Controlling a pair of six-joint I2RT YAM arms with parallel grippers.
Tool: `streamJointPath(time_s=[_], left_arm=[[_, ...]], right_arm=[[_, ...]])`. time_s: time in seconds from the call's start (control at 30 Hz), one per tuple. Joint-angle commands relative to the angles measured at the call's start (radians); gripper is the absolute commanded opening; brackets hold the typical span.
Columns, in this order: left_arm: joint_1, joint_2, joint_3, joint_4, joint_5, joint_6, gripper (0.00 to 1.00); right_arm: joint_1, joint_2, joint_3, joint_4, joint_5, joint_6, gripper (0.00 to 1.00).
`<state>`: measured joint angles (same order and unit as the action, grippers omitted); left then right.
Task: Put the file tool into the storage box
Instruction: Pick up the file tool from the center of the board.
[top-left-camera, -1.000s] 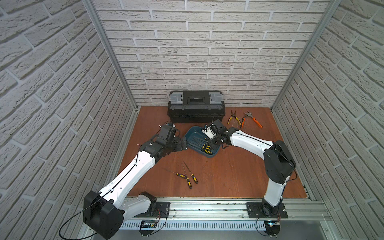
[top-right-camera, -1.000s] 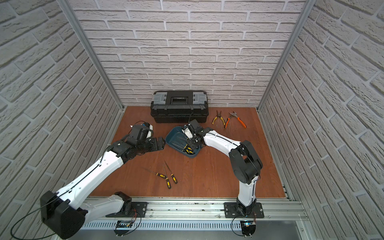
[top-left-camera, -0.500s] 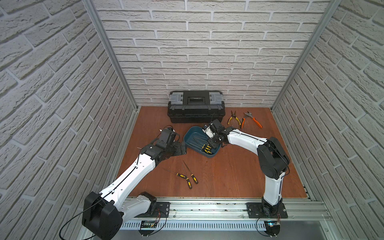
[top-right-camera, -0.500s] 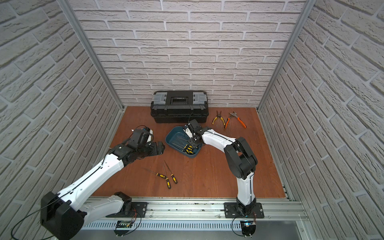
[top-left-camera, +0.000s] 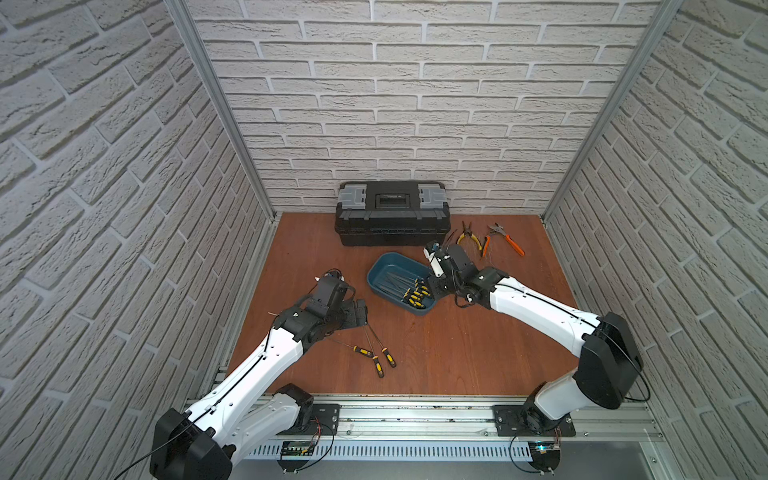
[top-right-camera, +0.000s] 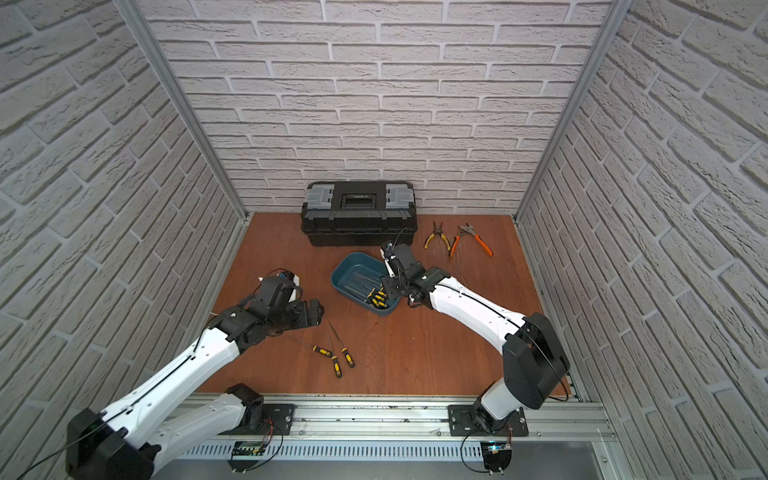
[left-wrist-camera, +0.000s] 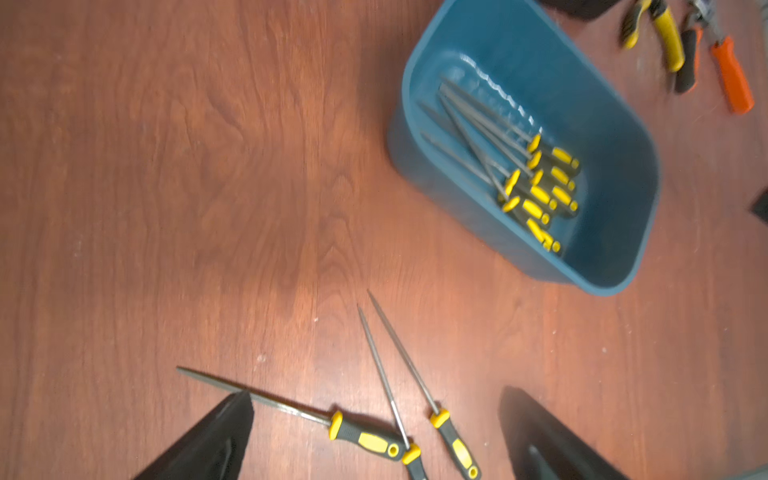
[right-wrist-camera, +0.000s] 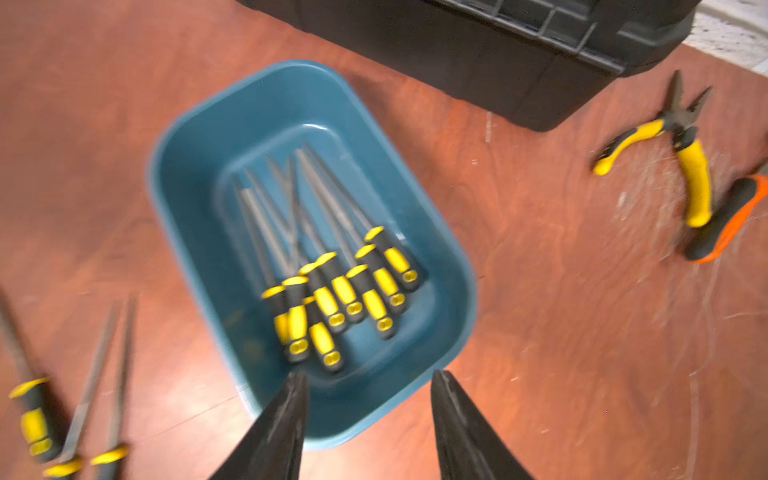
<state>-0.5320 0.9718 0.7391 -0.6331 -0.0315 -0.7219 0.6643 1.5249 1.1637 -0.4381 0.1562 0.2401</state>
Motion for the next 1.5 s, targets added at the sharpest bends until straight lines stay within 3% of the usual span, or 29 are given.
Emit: streamJointPath(time_s=[0.0,0.3,0.4,0.57,0.77,1.17,1.47], left_arm=[[-0.057,-0.020,-0.033,-0.013,-0.046,-0.053,0.98],[-0.099,-0.117,-0.077,-0.079,-0.151,-0.137,0.98],[-0.067,-0.151,-0.063,-0.124,-0.178,-0.127,0.98],[0.029,-0.186,-0.071,-0.124,-0.126,-0.105,0.98],[0.102,-0.201,-0.087,-0.117,-0.068,-0.093,0.98],[0.105,-0.222,-0.115,-0.117,-0.036,-0.085,0.98],[0.049,-0.188,-0.066,-0.112,-0.072,-0.076,0.98]], right_arm=[[0.120,-0.019,-0.044,-0.020,0.036,0.190,0.51],[0.406,-0.024,-0.223,0.121,0.094,0.485,0.49],[0.488,0.030,-0.211,0.117,0.112,0.518,0.49],[0.584,0.127,-0.151,0.092,0.142,0.550,0.51],[0.610,0.213,-0.095,0.076,0.153,0.555,0.51],[0.610,0.346,-0.050,0.062,0.215,0.519,0.48],[0.609,0.363,-0.062,0.076,0.255,0.491,0.18]])
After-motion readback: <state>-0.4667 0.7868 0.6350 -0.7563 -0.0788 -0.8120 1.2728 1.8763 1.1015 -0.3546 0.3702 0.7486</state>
